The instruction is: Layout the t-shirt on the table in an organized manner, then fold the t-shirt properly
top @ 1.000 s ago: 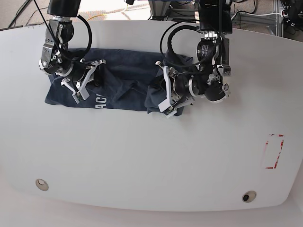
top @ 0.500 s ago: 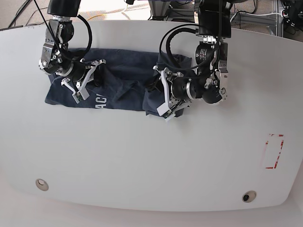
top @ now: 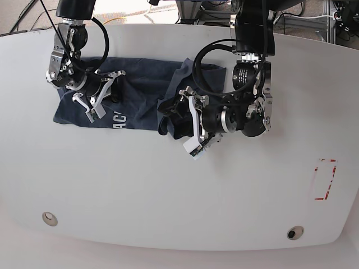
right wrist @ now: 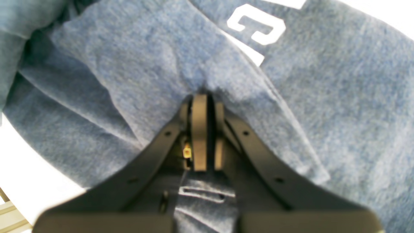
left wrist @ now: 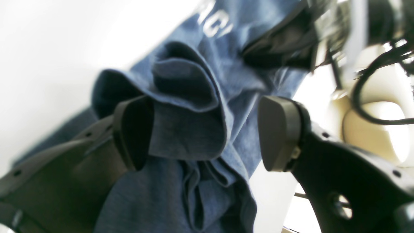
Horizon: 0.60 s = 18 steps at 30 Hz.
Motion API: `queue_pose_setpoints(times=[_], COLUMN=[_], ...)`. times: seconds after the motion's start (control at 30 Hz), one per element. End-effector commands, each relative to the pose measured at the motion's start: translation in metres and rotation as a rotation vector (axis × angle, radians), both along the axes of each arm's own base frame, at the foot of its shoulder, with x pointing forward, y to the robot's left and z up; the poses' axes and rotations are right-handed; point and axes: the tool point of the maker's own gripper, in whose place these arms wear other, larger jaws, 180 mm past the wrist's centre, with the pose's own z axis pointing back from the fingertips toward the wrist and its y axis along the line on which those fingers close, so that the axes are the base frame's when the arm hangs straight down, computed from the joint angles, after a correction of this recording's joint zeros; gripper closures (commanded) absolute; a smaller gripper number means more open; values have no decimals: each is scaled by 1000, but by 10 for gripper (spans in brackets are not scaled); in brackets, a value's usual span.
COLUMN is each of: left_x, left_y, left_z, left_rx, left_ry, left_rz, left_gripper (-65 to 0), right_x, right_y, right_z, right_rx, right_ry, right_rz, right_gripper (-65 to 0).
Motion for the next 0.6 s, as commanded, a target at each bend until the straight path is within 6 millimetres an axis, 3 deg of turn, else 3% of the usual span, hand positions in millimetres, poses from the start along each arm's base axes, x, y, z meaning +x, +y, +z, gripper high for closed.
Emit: queue_pose_setpoints(times=[0.0, 0.13, 0.37, 0.47, 0.57], left_x=[19, 30, 42, 42, 33], left_y=[-5, -1, 62, 82, 99], left_z=[31, 41, 25, 22, 14], left_rx=[-43, -17, 222, 299, 371], left_ry=[-83, -131, -201, -228, -238], left_rz=[-2, 9, 57, 65, 66], left_gripper=[-465, -465, -436, -335, -190], right_x=[0, 0, 2, 2, 1], right_y=[-6, -5, -7, -6, -6], right_z=[1, 1, 2, 2, 1], right_rx=[-31, -30, -33, -32, -31], right_ry=[6, 6, 1, 1, 4], right_rz=[5, 5, 5, 5, 5], right_gripper=[-30, -30, -30, -30, -30])
